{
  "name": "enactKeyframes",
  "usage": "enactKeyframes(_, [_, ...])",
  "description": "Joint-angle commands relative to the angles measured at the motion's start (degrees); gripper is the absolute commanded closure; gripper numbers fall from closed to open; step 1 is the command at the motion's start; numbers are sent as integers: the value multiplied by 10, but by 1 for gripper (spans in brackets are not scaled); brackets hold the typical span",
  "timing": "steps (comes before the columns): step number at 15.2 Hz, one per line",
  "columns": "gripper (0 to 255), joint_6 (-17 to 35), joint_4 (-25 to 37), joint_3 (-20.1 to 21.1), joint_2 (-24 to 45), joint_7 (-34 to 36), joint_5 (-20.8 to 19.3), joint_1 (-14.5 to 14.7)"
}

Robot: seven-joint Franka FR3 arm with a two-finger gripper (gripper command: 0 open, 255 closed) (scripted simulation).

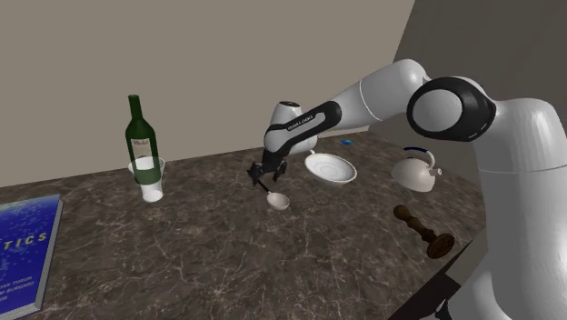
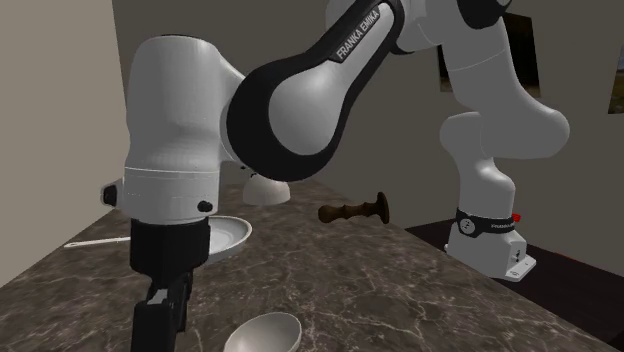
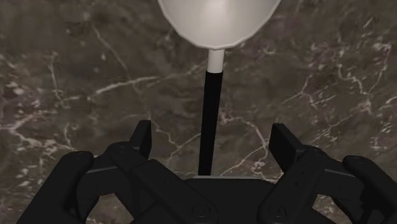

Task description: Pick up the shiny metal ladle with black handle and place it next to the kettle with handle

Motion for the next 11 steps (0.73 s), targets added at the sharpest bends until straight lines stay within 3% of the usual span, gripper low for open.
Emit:
enactKeyframes(1, [0, 8, 6, 0, 13, 0, 0, 1])
enactKeyframes(11, [0, 19, 11, 0, 29, 0, 0, 2])
